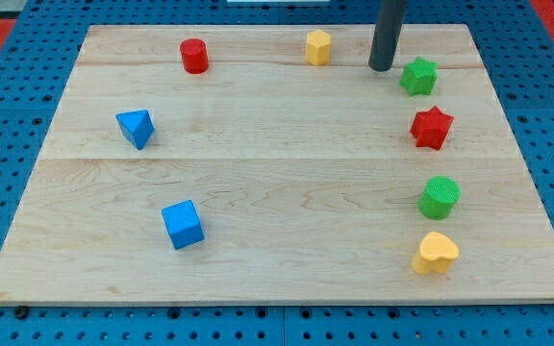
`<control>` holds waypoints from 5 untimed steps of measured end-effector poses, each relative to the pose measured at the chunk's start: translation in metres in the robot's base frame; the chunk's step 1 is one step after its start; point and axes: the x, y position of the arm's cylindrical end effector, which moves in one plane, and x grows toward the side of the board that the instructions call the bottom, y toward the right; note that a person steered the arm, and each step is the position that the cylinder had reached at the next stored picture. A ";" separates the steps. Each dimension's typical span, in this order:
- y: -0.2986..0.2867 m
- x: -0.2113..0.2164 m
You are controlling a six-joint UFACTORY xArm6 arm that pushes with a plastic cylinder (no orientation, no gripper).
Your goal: Place the yellow hexagon towards the top left side of the green star
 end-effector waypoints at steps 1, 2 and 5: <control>0.000 0.000; -0.002 0.000; -0.004 0.000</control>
